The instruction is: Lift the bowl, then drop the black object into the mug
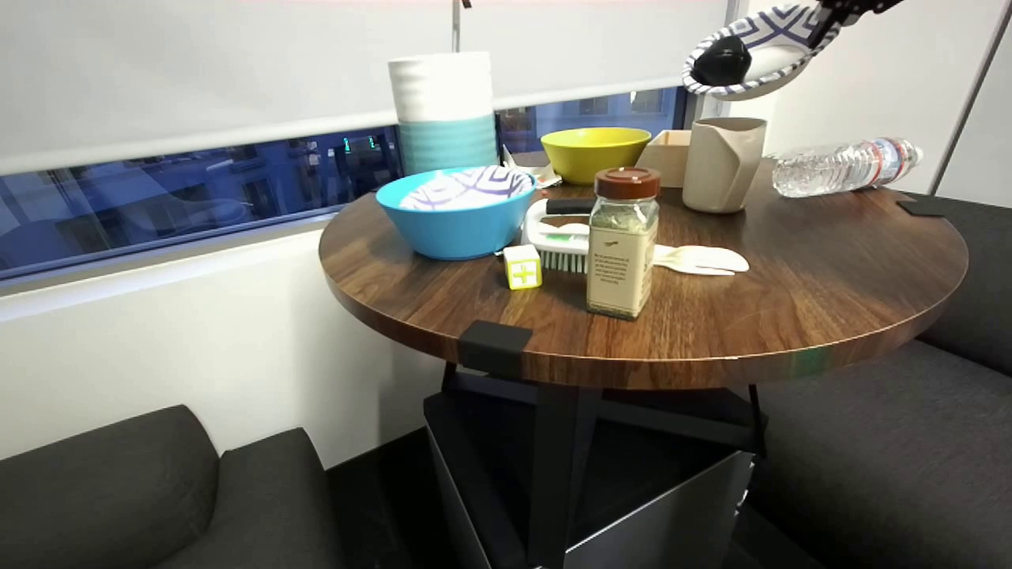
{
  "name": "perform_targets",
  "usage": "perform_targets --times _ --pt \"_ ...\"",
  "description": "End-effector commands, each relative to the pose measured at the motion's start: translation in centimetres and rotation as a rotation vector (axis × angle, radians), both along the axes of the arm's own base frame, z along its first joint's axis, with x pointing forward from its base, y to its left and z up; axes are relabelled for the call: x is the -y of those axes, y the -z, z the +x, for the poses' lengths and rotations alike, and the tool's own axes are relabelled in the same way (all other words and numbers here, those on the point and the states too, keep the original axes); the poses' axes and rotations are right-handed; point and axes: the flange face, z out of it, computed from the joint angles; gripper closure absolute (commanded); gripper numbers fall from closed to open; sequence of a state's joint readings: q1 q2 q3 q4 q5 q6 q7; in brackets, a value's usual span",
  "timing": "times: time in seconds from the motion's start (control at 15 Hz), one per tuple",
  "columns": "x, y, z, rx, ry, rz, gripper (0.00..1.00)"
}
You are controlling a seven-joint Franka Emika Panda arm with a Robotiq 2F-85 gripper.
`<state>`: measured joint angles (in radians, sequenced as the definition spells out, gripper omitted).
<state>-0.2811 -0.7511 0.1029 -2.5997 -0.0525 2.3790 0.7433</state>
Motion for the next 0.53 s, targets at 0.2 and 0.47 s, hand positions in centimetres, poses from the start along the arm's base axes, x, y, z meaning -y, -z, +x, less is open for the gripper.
perform_targets --times 0.2,0.47 --pt "-0.06 -0.70 -0.63 -0.055 -0.005 -0.125 0.99" --pt "0.07 -0.70 -0.69 -0.073 -0.009 -0.174 0.99"
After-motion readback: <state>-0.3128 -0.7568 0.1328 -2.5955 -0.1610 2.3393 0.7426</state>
